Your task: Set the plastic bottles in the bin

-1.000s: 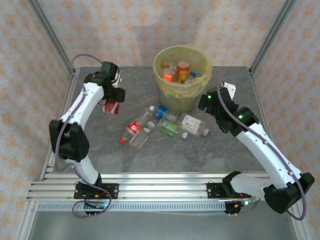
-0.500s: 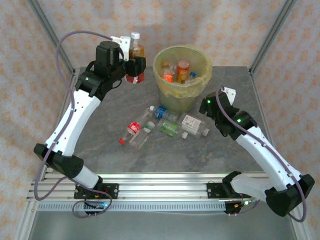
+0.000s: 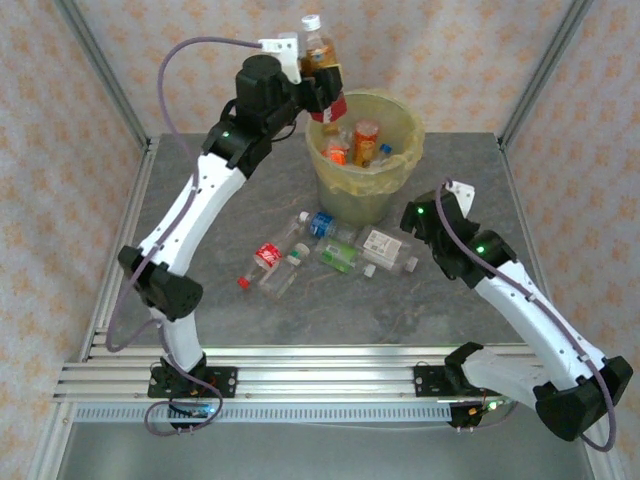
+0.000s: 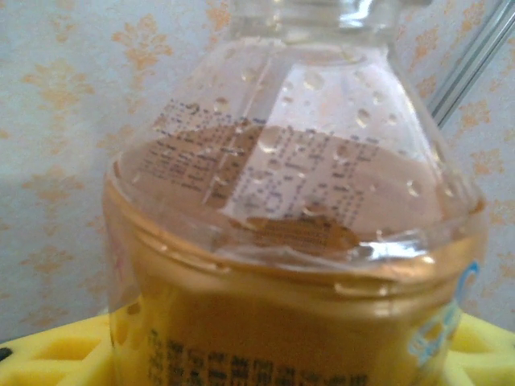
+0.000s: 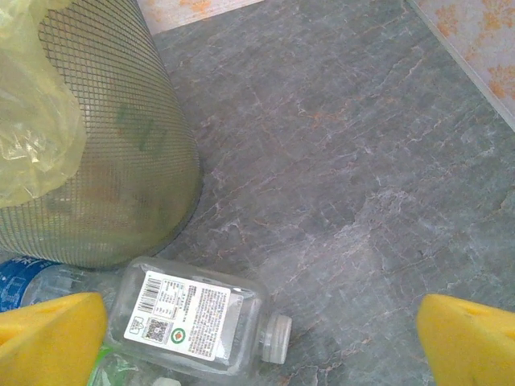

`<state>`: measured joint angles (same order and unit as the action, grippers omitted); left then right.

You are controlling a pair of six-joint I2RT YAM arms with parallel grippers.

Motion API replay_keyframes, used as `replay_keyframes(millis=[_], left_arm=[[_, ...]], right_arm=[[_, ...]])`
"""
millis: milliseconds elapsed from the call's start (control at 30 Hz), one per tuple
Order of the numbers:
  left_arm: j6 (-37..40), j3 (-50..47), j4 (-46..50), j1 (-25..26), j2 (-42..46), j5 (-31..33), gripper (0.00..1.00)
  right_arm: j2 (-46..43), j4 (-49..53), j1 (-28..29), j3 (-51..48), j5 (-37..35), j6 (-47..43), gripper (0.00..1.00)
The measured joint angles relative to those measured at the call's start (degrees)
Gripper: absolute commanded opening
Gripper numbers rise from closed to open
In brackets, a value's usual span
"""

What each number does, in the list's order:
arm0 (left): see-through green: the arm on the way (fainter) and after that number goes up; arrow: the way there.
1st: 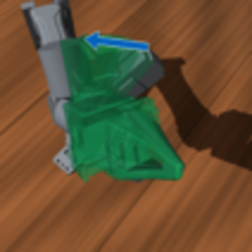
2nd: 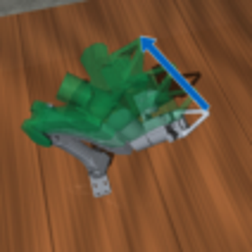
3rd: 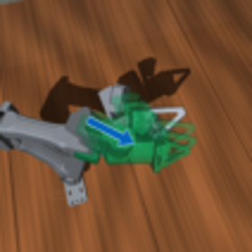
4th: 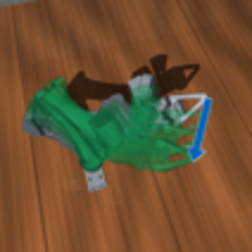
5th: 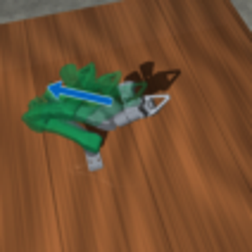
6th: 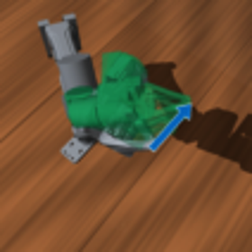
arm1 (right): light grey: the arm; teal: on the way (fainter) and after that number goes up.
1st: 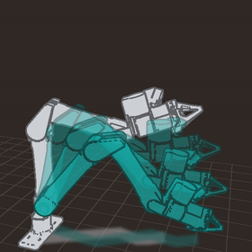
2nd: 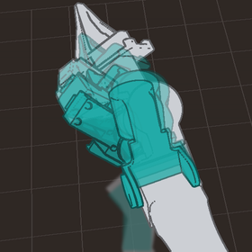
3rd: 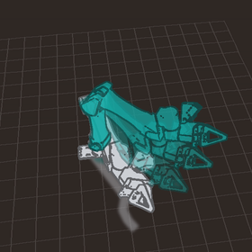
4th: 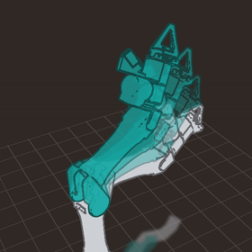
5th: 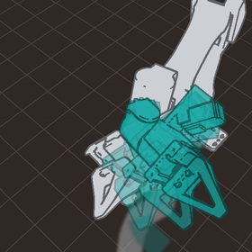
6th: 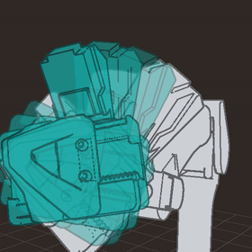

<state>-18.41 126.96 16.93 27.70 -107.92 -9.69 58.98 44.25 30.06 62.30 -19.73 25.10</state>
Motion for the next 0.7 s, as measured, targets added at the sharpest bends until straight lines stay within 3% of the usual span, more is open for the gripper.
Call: replay_keyframes(millis=[333,700], left_arm=[[-1.1,22.3,2.8,3.6,-17.6,1.6,0.65],[-1.1,23.8,3.7,6.2,-23.7,5.9,0.66]], right_arm=[[-3.1,0.2,0.0,-1.2,-1.5,0.5,0.99],[-7.4,1.2,0.0,-1.7,-4.2,0.7,0.99]])
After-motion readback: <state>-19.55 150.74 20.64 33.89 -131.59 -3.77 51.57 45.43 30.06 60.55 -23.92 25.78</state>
